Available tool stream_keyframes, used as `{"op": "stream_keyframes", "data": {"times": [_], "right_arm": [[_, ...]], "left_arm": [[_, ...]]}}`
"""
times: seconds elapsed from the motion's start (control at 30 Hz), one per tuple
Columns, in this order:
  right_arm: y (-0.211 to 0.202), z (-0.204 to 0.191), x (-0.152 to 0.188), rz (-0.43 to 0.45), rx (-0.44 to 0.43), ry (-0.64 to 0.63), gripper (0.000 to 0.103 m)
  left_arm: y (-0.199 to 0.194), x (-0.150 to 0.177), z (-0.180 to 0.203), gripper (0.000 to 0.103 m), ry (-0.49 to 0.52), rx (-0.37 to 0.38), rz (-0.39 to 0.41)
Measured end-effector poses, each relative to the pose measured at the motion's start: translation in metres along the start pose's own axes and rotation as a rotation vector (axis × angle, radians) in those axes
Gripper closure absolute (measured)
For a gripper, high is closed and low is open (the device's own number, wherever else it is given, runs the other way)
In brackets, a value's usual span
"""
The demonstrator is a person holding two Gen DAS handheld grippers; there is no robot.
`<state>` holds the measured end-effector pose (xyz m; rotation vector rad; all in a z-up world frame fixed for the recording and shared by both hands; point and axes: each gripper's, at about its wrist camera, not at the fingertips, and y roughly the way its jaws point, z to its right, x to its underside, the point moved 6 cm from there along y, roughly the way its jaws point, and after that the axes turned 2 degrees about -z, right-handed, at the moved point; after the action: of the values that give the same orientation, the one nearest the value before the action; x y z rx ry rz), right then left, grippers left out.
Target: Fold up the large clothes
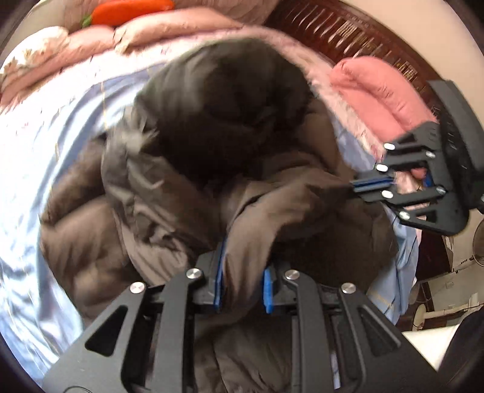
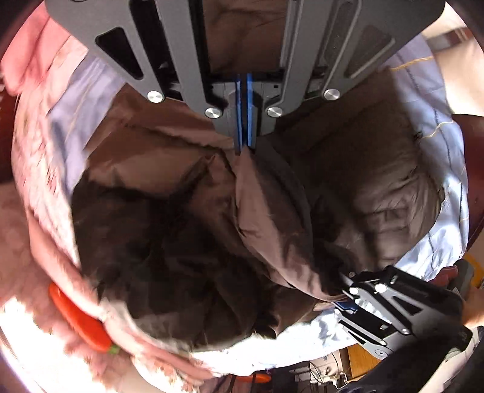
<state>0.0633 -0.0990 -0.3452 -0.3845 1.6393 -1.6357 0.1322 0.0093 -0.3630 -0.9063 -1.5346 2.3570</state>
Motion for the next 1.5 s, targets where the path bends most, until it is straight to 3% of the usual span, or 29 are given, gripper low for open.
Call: {"op": "stream_keyframes", "data": {"times": [0.07, 0.13, 0.17, 0.2, 0.23, 0.3, 0.33, 0.43, 0.5, 0.53, 0.6, 0.67, 0.73, 0.8, 0.87, 1.0, 1.1, 1.27, 1.33, 1.4, 1.5], "right_arm": [[0.007, -0.01, 0.013, -0.038, 0.031, 0.053, 0.097], [0.004, -0.011, 0.013, -0.055, -0.042, 0.109, 0.085], [-0.002, -0.008, 0.011, -0.045, -0.068, 0.129, 0.081], [-0.017, -0.006, 0.009, -0.016, -0.095, 0.155, 0.068], [-0.035, 0.0, 0.006, 0.022, -0.102, 0.171, 0.05], [-0.062, 0.021, -0.004, 0.086, -0.052, 0.203, 0.033], [-0.075, 0.035, -0.013, 0.119, -0.031, 0.227, 0.028], [-0.09, 0.094, -0.048, 0.191, 0.099, 0.321, 0.024], [-0.085, 0.148, -0.076, 0.217, 0.254, 0.416, 0.024], [-0.075, 0.175, -0.091, 0.204, 0.298, 0.473, 0.024], [-0.051, 0.214, -0.109, 0.165, 0.303, 0.562, 0.024], [-0.007, 0.245, -0.126, 0.086, 0.291, 0.66, 0.024], [0.03, 0.247, -0.134, -0.004, 0.23, 0.693, 0.028], [0.052, 0.228, -0.13, -0.047, 0.192, 0.69, 0.033], [0.069, 0.198, -0.112, -0.098, 0.213, 0.633, 0.039], [0.108, 0.156, -0.06, -0.159, 0.192, 0.686, 0.039], [0.132, 0.137, -0.041, -0.152, 0.208, 0.717, 0.039], [0.148, 0.139, -0.043, -0.157, 0.226, 0.73, 0.038], [0.139, 0.14, -0.042, -0.156, 0.217, 0.743, 0.037], [0.113, 0.14, -0.039, -0.115, 0.207, 0.779, 0.037], [0.073, 0.129, -0.023, -0.039, 0.231, 0.801, 0.024]], "left_arm": [[0.01, 0.018, 0.002, 0.073, -0.005, -0.039, -0.012], [0.009, 0.025, 0.008, 0.054, 0.008, -0.119, 0.004], [0.004, 0.025, 0.013, 0.02, 0.004, -0.125, 0.019], [-0.012, 0.026, 0.023, 0.005, -0.011, -0.088, 0.074], [-0.024, 0.025, 0.031, 0.005, -0.025, -0.034, 0.11], [-0.061, 0.018, 0.044, 0.005, -0.106, 0.113, 0.164], [-0.077, 0.01, 0.044, 0.004, -0.134, 0.114, 0.195], [-0.106, -0.039, 0.027, 0.002, -0.171, -0.013, 0.255], [-0.104, -0.081, -0.002, 0.002, -0.229, -0.193, 0.259], [-0.1, -0.093, -0.014, 0.002, -0.277, -0.241, 0.254], [-0.08, -0.126, -0.049, 0.002, -0.435, -0.3, 0.235], [-0.059, -0.145, -0.068, 0.002, -0.55, -0.288, 0.244], [-0.028, -0.157, -0.08, 0.002, -0.599, -0.275, 0.2], [0.012, -0.154, -0.079, 0.002, -0.596, -0.312, 0.053], [0.044, -0.131, -0.072, 0.002, -0.572, -0.332, -0.077], [0.084, -0.082, -0.067, 0.002, -0.468, -0.381, -0.168], [0.1, -0.057, -0.068, 0.002, -0.431, -0.402, -0.148], [0.112, -0.049, -0.085, 0.002, -0.436, -0.402, -0.086], [0.099, -0.048, -0.081, 0.002, -0.453, -0.39, -0.063], [0.068, -0.046, -0.068, 0.002, -0.485, -0.374, 0.01], [0.035, -0.028, -0.045, 0.002, -0.532, -0.309, 0.083]]}}
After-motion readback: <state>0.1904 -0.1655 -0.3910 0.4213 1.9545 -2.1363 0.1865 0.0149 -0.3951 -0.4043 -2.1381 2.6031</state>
